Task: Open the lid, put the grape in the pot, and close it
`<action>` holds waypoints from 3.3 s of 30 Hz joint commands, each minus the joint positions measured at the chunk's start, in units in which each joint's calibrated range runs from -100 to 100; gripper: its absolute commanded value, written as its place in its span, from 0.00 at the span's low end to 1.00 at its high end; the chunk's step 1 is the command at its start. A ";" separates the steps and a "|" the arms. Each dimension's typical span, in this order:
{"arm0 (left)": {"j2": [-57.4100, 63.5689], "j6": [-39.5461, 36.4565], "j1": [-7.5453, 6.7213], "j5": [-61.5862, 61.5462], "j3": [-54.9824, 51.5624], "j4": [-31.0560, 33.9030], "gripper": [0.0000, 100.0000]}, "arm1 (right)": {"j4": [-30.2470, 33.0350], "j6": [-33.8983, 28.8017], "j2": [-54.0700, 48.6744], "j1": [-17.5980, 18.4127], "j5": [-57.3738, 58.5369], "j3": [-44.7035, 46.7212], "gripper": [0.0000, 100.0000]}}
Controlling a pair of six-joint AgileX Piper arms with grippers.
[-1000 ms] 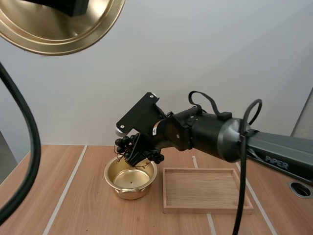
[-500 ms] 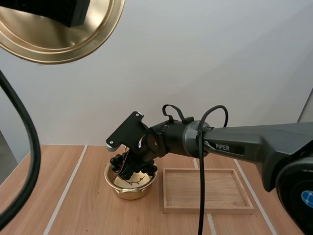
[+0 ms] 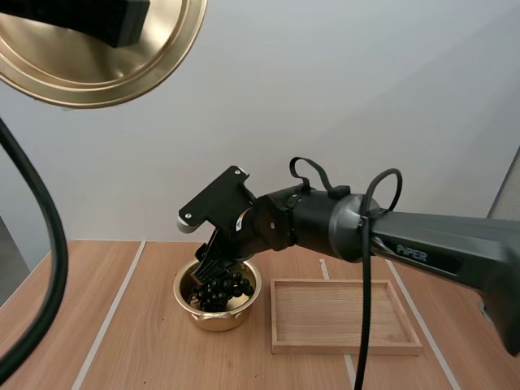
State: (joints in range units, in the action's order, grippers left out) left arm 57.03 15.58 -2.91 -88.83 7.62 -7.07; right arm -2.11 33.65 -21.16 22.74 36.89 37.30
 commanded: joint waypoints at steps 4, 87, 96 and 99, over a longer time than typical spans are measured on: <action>0.21 -0.52 -0.10 0.18 0.41 1.09 0.00 | -0.70 0.07 -5.35 -0.02 8.53 -0.33 0.81; -12.13 4.10 -0.10 -11.17 -14.31 1.01 0.00 | -4.17 -1.11 -50.02 -6.92 49.77 7.75 0.00; -19.14 9.66 -0.10 3.63 -33.28 -3.52 0.00 | -2.87 -1.20 -62.09 -10.75 63.11 7.86 0.00; -23.35 10.59 -0.10 10.07 -36.54 -5.02 0.00 | -3.60 -1.11 -63.80 -11.42 63.11 7.86 0.00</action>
State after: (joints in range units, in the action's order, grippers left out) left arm 37.32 24.73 -2.91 -87.61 -25.88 -9.38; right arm -5.00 32.57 -83.00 12.10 99.08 45.10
